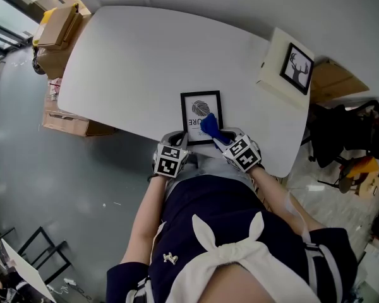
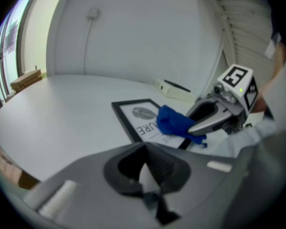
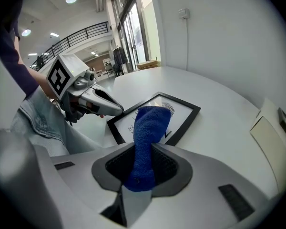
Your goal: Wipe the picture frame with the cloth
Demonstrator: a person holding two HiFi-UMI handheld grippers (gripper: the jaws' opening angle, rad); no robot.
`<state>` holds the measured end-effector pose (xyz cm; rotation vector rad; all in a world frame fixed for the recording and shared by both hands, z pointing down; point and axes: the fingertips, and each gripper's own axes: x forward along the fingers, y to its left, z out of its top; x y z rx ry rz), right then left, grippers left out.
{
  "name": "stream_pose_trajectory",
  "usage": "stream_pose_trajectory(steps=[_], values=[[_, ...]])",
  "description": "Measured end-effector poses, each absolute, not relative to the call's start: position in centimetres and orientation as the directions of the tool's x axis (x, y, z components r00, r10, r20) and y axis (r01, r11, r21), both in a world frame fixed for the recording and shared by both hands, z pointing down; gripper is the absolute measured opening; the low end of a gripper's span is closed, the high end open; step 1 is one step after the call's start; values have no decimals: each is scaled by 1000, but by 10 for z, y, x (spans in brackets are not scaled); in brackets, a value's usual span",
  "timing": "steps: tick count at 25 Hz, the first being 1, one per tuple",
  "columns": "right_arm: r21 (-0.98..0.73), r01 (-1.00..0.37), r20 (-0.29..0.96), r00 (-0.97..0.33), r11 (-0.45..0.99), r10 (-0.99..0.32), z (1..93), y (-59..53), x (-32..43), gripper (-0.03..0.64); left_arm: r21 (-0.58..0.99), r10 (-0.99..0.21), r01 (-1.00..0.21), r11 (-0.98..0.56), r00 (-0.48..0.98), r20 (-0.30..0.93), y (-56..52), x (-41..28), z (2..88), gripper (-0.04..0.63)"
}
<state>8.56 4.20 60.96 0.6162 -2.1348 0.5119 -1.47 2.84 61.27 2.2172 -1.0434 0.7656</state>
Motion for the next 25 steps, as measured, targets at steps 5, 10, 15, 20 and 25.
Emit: stream_pose_trajectory(steps=[5, 10, 15, 20, 25], values=[[-135, -584, 802, -539, 801, -258, 610, 43, 85, 92, 244, -486, -808, -536, 532, 694, 28, -15, 613, 5], [-134, -590, 796, -542, 797, -268, 608, 40, 86, 92, 243, -489, -809, -535, 531, 692, 28, -14, 612, 5], [-137, -592, 797, -542, 794, -267, 610, 40, 86, 92, 243, -492, -809, -535, 532, 689, 27, -14, 613, 5], [-135, -594, 798, -540, 793, -268, 609, 41, 85, 92, 244, -492, -807, -537, 535, 687, 27, -15, 612, 5], [-137, -597, 800, -537, 791, -267, 609, 40, 86, 92, 249, -483, -803, -541, 539, 690, 28, -14, 612, 5]])
